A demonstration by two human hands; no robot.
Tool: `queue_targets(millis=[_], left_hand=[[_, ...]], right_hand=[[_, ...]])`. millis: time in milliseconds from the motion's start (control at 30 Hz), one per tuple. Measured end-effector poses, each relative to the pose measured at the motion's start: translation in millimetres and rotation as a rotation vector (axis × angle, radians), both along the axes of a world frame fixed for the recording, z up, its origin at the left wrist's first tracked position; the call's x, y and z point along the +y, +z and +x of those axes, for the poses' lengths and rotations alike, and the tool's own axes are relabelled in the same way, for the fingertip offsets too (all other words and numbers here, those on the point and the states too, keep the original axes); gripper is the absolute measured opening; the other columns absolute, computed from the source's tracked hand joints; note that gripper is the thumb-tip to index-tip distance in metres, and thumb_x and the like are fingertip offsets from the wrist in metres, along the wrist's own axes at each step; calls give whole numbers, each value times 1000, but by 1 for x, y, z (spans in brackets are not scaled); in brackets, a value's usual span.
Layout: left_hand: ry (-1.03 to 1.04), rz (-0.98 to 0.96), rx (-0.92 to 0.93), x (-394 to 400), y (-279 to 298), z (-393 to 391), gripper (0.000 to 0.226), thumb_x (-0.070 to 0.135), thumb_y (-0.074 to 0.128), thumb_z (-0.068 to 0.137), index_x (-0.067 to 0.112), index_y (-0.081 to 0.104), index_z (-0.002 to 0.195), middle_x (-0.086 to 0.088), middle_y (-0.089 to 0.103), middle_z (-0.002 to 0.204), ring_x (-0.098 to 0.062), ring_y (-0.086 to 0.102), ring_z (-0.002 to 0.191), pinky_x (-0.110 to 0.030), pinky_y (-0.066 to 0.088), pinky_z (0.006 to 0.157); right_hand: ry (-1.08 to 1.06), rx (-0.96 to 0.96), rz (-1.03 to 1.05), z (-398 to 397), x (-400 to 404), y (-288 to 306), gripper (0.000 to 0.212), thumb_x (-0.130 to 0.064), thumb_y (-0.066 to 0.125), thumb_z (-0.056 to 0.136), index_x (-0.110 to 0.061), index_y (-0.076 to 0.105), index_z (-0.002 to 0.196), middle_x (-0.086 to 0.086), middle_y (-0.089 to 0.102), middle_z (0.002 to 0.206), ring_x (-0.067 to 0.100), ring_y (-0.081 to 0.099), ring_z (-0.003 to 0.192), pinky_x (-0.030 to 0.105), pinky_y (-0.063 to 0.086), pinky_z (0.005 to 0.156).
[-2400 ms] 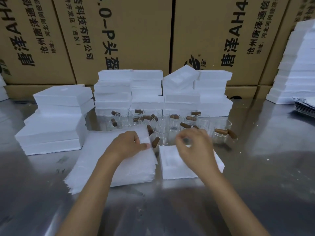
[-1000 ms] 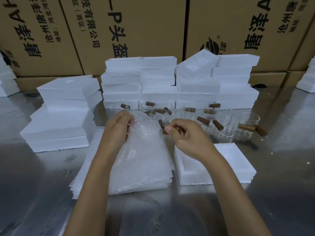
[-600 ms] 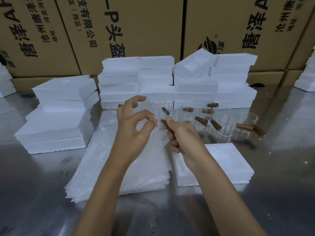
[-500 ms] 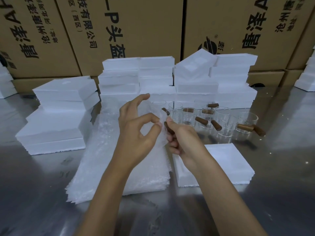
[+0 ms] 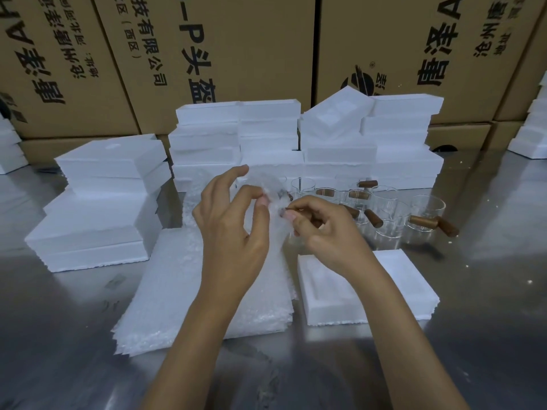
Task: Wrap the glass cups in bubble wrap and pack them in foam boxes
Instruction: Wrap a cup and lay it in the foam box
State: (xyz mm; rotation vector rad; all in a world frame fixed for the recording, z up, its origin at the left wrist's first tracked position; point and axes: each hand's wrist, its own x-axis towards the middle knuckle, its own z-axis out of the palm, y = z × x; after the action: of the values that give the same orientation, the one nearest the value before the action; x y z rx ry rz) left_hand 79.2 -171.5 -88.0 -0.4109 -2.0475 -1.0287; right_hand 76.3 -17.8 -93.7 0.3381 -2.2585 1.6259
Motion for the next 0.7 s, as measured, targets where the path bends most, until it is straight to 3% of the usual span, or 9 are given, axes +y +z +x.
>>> queue_targets(millis=[167, 300, 333, 433, 533, 633, 700], left_hand=[[103, 120, 70, 0, 0, -1, 27, 30, 47, 97, 15, 69, 104, -5, 52, 134, -17, 40, 129, -38, 34, 111], [14, 70, 69, -1, 0, -1, 17, 22, 54, 96, 16, 69, 100, -5, 53, 130, -12, 41, 125, -12, 26, 106], [-39, 31, 63, 2, -2, -1, 14, 19, 56, 94, 16, 69, 99, -4, 53, 129, -11, 41, 124, -13, 27, 105], [-172, -84, 57, 11, -6, 5, 16, 24, 57, 90, 19, 71, 91, 1, 55, 130, -11, 41, 128, -32, 34, 109], [-212, -97, 113, 12, -6, 8, 17, 28, 57, 86, 24, 73, 87, 4, 55, 135, -11, 40, 133, -39, 30, 113], [-75, 114, 155, 4, 0, 6, 27, 21, 55, 90, 34, 62, 113, 0, 49, 141, -12, 35, 138, -38, 29, 116], [28, 297, 82, -7, 3, 2, 38, 23, 55, 97, 36, 47, 132, 1, 42, 148, -10, 30, 141, -39, 28, 119]], right_hand=[[-125, 17, -5, -5, 9, -6, 12, -24, 68, 93, -21, 71, 82, -19, 53, 59, 5, 46, 60, 22, 37, 61], [-44, -30, 68, -1, 6, -4, 19, -21, 67, 92, -29, 67, 76, -11, 61, 67, 18, 54, 69, 31, 44, 69], [-34, -38, 59, -1, 2, -3, 20, -19, 67, 93, -28, 66, 75, -8, 60, 67, 20, 53, 70, 32, 44, 70], [-31, -109, -100, 1, -5, 0, 18, -14, 61, 95, -16, 71, 79, 5, 63, 70, 13, 54, 69, 29, 43, 68], [-73, -287, -287, 3, -3, 2, 28, -27, 62, 96, -20, 72, 71, -5, 56, 56, 7, 47, 53, 17, 35, 46], [-57, -392, -417, 2, 3, 4, 49, -18, 54, 100, -25, 66, 54, -9, 47, 50, 12, 34, 50, 22, 25, 43], [15, -403, -397, 4, 7, 5, 45, -22, 57, 100, -27, 68, 57, -5, 48, 54, 11, 35, 49, 24, 25, 44]])
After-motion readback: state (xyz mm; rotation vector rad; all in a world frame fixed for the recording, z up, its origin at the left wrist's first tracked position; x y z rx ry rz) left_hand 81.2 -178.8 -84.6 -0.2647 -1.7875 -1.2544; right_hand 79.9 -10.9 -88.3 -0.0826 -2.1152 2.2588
